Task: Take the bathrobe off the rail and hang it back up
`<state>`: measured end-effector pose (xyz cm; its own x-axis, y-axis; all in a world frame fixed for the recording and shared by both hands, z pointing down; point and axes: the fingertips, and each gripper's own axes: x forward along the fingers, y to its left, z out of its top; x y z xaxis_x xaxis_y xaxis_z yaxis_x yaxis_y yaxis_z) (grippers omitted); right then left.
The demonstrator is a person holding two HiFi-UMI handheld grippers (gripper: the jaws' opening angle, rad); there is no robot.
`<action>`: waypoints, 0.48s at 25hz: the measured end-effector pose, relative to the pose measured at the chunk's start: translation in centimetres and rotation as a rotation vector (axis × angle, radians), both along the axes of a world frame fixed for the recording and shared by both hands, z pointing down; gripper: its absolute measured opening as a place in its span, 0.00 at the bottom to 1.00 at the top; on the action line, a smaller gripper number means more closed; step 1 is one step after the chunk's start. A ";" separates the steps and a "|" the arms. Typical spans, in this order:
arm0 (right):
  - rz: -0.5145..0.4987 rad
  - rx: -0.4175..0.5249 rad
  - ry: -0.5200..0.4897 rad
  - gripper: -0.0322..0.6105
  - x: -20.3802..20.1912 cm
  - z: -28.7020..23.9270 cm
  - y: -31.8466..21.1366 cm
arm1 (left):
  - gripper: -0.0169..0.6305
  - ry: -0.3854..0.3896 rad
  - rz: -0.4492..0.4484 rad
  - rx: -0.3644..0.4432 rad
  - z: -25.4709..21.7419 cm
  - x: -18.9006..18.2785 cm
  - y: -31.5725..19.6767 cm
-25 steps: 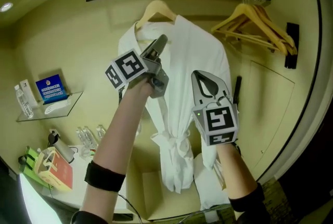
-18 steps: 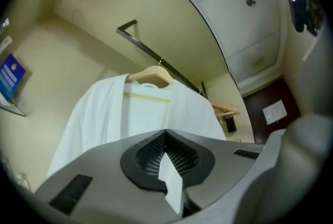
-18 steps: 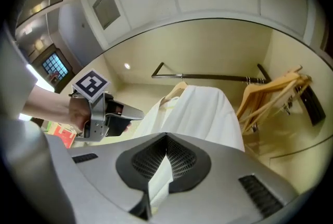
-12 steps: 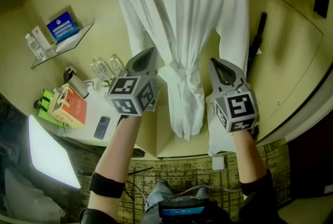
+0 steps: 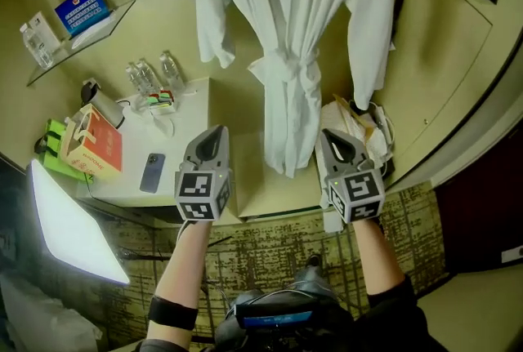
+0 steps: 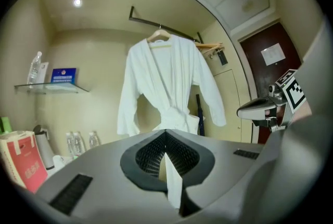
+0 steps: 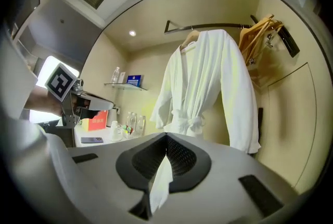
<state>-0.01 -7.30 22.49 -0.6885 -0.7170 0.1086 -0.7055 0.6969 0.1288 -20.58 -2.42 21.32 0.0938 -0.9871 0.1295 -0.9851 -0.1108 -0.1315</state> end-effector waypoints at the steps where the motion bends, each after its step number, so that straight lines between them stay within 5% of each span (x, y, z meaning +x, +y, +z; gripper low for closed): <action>1: 0.008 -0.016 0.017 0.08 -0.1 1.2 1.0 | 0.03 0.002 -0.001 -0.010 1.1 -0.5 1.1; 12: 0.068 -0.158 0.079 0.08 -0.6 10.5 10.3 | 0.03 0.008 -0.030 -0.119 9.7 -5.2 12.5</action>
